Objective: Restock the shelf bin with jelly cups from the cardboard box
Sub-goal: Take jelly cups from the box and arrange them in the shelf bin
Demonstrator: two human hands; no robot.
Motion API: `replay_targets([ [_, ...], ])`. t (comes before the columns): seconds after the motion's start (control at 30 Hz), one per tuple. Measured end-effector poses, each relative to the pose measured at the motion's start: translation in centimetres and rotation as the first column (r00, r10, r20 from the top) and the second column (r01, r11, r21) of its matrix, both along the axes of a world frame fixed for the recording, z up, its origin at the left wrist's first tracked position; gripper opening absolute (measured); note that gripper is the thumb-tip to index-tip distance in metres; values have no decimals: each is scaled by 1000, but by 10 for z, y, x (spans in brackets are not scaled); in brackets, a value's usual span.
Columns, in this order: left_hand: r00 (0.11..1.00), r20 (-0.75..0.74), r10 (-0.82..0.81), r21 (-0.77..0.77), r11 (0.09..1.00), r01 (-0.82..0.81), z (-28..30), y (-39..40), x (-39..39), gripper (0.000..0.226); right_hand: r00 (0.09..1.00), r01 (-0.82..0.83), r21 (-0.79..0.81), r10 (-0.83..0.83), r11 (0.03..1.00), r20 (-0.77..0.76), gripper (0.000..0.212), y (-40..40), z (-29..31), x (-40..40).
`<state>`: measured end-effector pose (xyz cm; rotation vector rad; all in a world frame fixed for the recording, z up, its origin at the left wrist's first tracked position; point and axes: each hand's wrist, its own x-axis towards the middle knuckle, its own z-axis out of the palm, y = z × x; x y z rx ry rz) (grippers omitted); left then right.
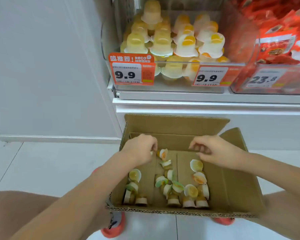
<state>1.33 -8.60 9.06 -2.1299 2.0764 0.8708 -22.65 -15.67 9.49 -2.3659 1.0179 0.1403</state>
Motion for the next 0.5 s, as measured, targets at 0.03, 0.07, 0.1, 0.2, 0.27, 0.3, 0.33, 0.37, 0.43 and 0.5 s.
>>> replay_targets([
  [0.03, 995, 68, -79, 63, 995, 74, -21, 3, -10, 32, 994, 0, 50, 5, 999, -107, 23, -1, -26, -9],
  [0.07, 982, 114, -153, 126, 982, 139, -42, 5, -20, 39, 976, -5, 90, 24, 996, -215, 25, -2, -52, -16],
  [0.1, 965, 138, -223, 184, 963, 197, -64, 5, -29, 44, 947, -6, 124, 45, 992, -317, 28, -3, -76, -22],
  [0.2, 904, 172, -392, 348, 883, 316, -122, 2, -49, 43, 856, -10, 188, 105, 982, -506, 35, -1, -133, -30],
  [0.27, 873, 186, -451, 427, 837, 341, -152, -2, -56, 42, 839, -25, 235, 148, 972, -524, 39, 4, -161, -27],
  [0.3, 863, 189, -469, 446, 824, 350, -164, -5, -58, 45, 836, -43, 250, 172, 967, -521, 40, 7, -175, -24],
  [0.33, 851, 194, -488, 448, 815, 366, -175, -8, -59, 49, 833, -70, 253, 196, 965, -517, 38, 11, -188, -21],
  [0.37, 835, 197, -513, 441, 808, 392, -184, -12, -59, 54, 826, -97, 251, 219, 963, -520, 36, 14, -199, -18],
  [0.43, 800, 186, -570, 423, 781, 458, -198, -19, -60, 60, 786, -171, 243, 281, 955, -551, 38, 19, -219, -15],
  [0.5, 779, 168, -604, 406, 763, 504, -212, -23, -60, 61, 743, -239, 253, 344, 937, -573, 43, 20, -236, -15],
])
